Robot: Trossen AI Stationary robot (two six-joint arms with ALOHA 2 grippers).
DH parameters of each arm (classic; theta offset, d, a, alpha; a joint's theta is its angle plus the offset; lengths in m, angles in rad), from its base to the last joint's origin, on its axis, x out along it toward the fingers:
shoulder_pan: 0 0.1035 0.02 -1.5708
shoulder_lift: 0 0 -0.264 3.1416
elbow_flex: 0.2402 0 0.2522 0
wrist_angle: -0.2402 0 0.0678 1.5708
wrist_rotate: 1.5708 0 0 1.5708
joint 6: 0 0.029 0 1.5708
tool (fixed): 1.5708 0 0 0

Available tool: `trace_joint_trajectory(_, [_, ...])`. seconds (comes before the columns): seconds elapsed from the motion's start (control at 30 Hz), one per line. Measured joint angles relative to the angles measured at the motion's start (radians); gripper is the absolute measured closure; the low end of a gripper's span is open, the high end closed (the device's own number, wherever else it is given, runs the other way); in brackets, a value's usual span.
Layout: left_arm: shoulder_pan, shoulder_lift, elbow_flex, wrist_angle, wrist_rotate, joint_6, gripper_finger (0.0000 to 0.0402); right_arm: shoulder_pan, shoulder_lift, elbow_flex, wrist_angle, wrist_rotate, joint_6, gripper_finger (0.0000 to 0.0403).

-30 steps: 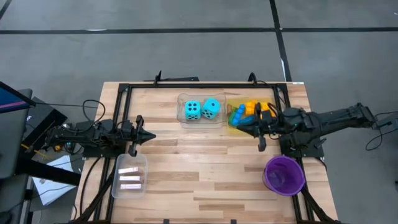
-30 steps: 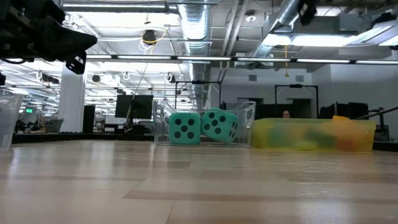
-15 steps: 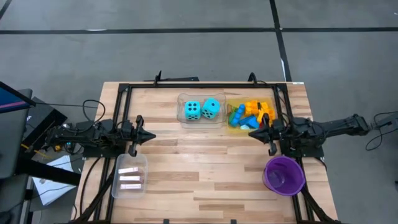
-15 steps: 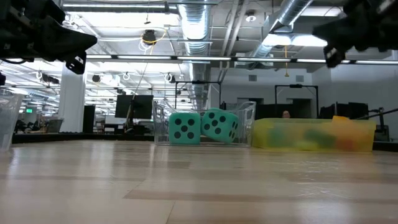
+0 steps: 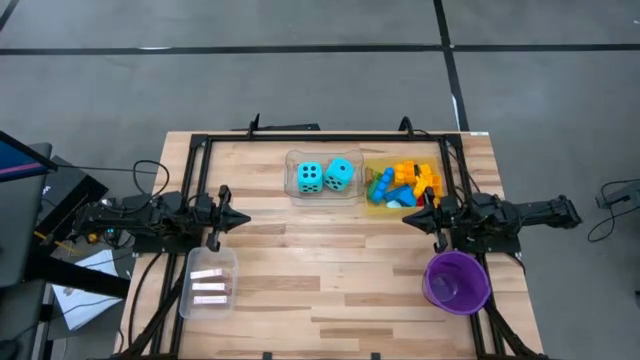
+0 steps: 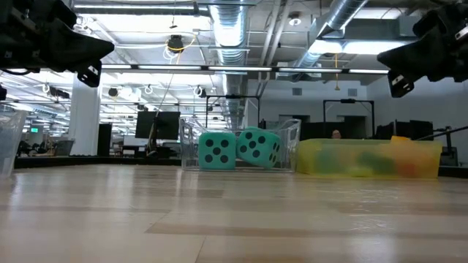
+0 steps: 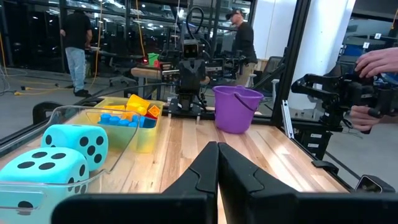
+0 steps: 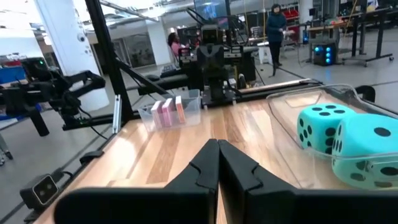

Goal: Pick & Place Toys
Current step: Return to Home Position

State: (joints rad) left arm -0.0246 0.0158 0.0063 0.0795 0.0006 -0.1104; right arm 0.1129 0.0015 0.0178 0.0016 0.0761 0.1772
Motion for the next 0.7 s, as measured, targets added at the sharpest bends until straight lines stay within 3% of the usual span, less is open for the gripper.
trace_joint_trajectory(0.7, [0.000,0.000,0.000,0.000,0.000,0.000,0.0402,-0.042,0.018,-0.001,-0.001,-0.001,-0.229,0.0403])
